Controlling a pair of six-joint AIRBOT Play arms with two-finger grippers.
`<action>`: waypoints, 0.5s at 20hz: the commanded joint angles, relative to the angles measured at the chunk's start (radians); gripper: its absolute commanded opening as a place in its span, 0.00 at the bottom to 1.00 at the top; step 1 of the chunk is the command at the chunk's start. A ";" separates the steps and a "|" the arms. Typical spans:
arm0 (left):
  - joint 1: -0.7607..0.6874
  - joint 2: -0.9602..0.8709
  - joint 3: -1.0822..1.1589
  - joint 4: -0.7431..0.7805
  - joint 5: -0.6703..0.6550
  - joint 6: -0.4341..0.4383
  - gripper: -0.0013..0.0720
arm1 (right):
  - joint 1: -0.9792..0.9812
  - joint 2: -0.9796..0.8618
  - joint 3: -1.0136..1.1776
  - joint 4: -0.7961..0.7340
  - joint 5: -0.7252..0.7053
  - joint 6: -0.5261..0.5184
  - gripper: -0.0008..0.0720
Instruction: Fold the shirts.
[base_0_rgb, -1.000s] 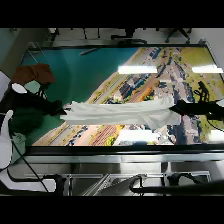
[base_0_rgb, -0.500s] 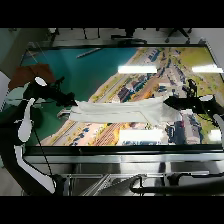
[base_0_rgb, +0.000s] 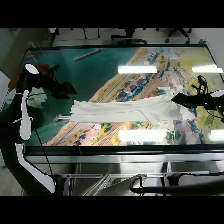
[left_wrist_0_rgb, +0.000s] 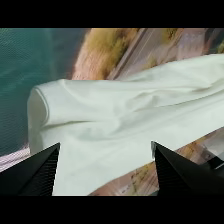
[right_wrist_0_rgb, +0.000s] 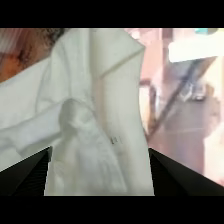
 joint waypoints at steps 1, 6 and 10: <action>-0.007 -0.001 0.095 -0.002 -0.074 -0.039 0.89 | -0.047 -0.048 0.007 0.005 0.119 0.010 0.97; -0.072 0.000 0.121 -0.002 -0.076 -0.045 0.89 | -0.047 -0.142 0.007 0.111 0.149 -0.013 0.97; -0.141 0.000 0.120 -0.002 -0.057 -0.045 0.89 | -0.046 -0.175 0.007 0.331 0.226 -0.156 0.97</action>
